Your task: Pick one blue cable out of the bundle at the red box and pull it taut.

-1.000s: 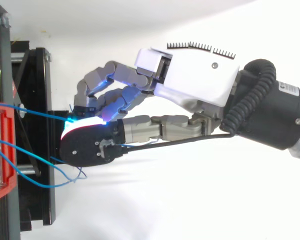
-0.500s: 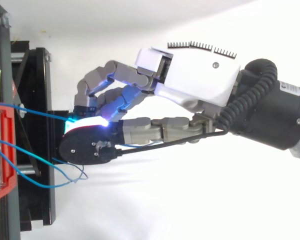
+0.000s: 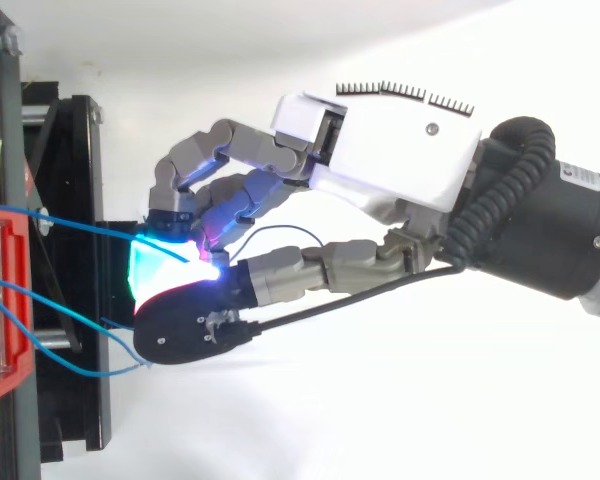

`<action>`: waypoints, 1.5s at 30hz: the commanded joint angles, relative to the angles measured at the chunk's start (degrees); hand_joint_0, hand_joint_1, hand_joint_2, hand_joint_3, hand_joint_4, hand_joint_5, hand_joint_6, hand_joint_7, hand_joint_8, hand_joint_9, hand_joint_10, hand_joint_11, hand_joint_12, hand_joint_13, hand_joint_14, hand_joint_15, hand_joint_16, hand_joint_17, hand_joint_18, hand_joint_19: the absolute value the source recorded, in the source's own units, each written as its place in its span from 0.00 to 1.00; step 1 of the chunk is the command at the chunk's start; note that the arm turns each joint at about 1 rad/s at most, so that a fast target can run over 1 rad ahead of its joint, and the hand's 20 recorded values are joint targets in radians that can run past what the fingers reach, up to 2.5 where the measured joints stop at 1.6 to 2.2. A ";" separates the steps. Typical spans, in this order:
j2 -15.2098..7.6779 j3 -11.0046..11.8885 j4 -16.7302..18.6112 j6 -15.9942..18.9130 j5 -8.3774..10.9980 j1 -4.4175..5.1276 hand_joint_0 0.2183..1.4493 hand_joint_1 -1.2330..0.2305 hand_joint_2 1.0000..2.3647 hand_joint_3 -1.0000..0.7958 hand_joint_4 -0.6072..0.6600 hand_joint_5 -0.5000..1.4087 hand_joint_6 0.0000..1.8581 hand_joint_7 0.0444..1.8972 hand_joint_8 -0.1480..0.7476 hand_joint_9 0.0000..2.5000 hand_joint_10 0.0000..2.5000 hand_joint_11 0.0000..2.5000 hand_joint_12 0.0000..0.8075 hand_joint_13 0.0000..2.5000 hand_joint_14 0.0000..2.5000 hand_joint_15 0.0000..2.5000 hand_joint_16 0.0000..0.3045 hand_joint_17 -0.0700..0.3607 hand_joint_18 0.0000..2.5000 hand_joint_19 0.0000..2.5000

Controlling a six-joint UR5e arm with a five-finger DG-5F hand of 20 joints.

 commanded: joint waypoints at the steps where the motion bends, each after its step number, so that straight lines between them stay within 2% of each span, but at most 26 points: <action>1: 0.00 0.00 0.00 0.07 0.00 0.00 0.26 0.42 0.00 0.28 0.57 0.16 0.50 0.46 0.54 0.37 0.00 0.44 0.51 0.22 0.00 0.13 0.18 0.45 0.21 0.09; 4: 0.00 0.00 0.00 -0.02 0.00 0.00 0.24 0.51 0.00 0.28 0.57 0.17 0.50 0.46 0.56 0.38 0.00 0.44 0.52 0.22 0.00 0.14 0.19 0.46 0.21 0.10; 8: 0.00 0.00 0.09 -0.02 0.00 0.00 0.29 0.59 0.00 0.30 0.55 0.17 0.49 0.47 0.54 0.37 0.00 0.44 0.50 0.21 0.00 0.14 0.18 0.44 0.19 0.11; 12: 0.00 0.00 0.09 -0.02 0.00 0.00 0.30 0.57 0.01 0.37 0.55 0.17 0.49 0.47 0.54 0.37 0.00 0.44 0.50 0.21 0.00 0.14 0.17 0.44 0.19 0.11; 20: 0.00 0.00 0.00 -0.02 0.00 0.00 0.29 0.40 0.01 0.47 0.56 0.17 0.50 0.47 0.56 0.38 0.00 0.45 0.52 0.22 0.00 0.13 0.19 0.46 0.21 0.09; 27: 0.00 0.00 0.00 0.07 0.00 0.00 0.29 0.40 0.01 0.46 0.56 0.17 0.50 0.47 0.55 0.37 0.00 0.45 0.51 0.22 0.00 0.13 0.18 0.45 0.22 0.09; 33: 0.00 0.00 0.00 -0.02 0.00 0.00 0.30 0.34 0.01 0.43 0.57 0.16 0.50 0.47 0.53 0.37 0.00 0.44 0.49 0.22 0.00 0.13 0.17 0.44 0.21 0.09; 39: 0.00 0.00 0.00 0.15 0.00 0.00 0.33 0.30 0.00 0.30 0.56 0.16 0.50 0.47 0.52 0.37 0.00 0.44 0.49 0.22 0.00 0.13 0.17 0.44 0.21 0.09; 40: -0.09 0.00 -0.09 0.15 0.00 0.00 0.30 0.29 0.00 0.28 0.56 0.16 0.50 0.47 0.52 0.37 0.00 0.44 0.49 0.22 0.00 0.13 0.18 0.44 0.21 0.09; 42: 0.00 0.00 0.00 0.15 0.00 0.00 0.27 0.31 0.00 0.28 0.57 0.16 0.50 0.47 0.53 0.37 0.00 0.44 0.50 0.22 0.00 0.13 0.18 0.45 0.21 0.09; 45: 0.00 0.00 -0.09 0.15 0.00 0.00 0.22 0.39 0.00 0.28 0.57 0.17 0.50 0.45 0.56 0.38 0.00 0.44 0.52 0.22 0.00 0.13 0.19 0.46 0.22 0.09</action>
